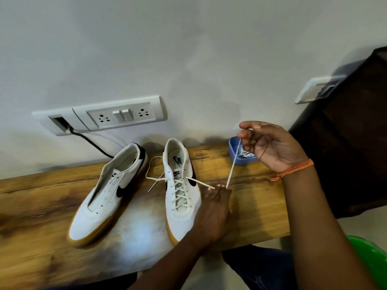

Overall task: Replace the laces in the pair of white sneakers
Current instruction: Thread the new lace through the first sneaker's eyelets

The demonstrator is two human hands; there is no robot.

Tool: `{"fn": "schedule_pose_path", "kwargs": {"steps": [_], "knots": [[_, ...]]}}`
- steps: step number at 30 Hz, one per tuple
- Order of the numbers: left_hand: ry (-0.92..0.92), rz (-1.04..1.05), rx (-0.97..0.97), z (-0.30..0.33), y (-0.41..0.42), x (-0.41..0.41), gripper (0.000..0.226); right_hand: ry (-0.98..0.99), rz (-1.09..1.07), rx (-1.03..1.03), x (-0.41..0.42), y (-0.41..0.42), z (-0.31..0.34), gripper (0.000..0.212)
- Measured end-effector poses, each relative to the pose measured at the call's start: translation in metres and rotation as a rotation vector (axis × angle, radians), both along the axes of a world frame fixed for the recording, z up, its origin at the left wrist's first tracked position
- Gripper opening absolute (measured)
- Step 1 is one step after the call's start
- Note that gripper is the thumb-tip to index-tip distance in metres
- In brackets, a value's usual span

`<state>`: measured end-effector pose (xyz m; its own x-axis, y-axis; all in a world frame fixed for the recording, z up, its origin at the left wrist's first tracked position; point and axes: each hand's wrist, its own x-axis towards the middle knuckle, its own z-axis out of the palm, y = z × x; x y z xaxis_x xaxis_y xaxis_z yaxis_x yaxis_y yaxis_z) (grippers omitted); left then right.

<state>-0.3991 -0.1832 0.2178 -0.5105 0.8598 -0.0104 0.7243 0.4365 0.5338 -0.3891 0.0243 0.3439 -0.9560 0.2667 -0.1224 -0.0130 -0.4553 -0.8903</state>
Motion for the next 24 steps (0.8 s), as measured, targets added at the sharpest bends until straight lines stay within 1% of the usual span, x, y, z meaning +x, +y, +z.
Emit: {"fn": "schedule_pose_path", "kwargs": {"steps": [2,3,4,5,7,9,11,14,17,20,22,24], "knots": [[-0.022,0.000,-0.006,0.000,-0.006,-0.003,0.058,0.064,0.094,-0.073,-0.002,-0.002,0.001,0.060],[-0.024,0.003,-0.007,-0.001,-0.009,-0.005,0.058,0.087,0.140,-0.083,-0.005,-0.006,0.001,0.063],[-0.032,0.002,-0.003,0.000,-0.012,-0.007,0.059,0.100,0.171,-0.075,-0.008,-0.011,0.000,0.060],[-0.039,-0.006,-0.002,0.002,-0.014,-0.009,0.060,0.094,0.173,-0.044,-0.011,-0.017,-0.002,0.051],[-0.038,-0.015,0.024,0.011,-0.023,-0.017,0.061,0.005,0.117,0.069,-0.022,-0.031,-0.006,0.031],[-0.067,-0.006,0.076,0.023,-0.037,-0.024,0.062,-0.098,0.069,0.182,-0.034,-0.044,-0.009,0.026],[-0.125,0.074,0.124,0.036,-0.059,-0.034,0.056,-0.156,0.020,0.315,-0.044,-0.057,-0.009,0.021],[-0.099,0.242,0.175,0.054,-0.098,-0.058,0.041,-0.198,-0.047,0.503,-0.057,-0.077,-0.012,0.017],[-0.118,0.391,0.173,0.068,-0.132,-0.083,0.031,-0.226,0.023,0.644,-0.064,-0.099,-0.022,0.015],[-0.201,0.584,0.218,0.073,-0.150,-0.096,0.022,-0.282,0.097,0.787,-0.066,-0.121,-0.041,0.013],[-0.269,0.674,0.258,0.067,-0.150,-0.102,0.017,-0.325,0.125,0.946,-0.069,-0.130,-0.055,0.009],[-0.345,0.730,0.273,0.059,-0.141,-0.109,0.016,-0.409,0.104,1.108,-0.074,-0.132,-0.064,0.007]]}}
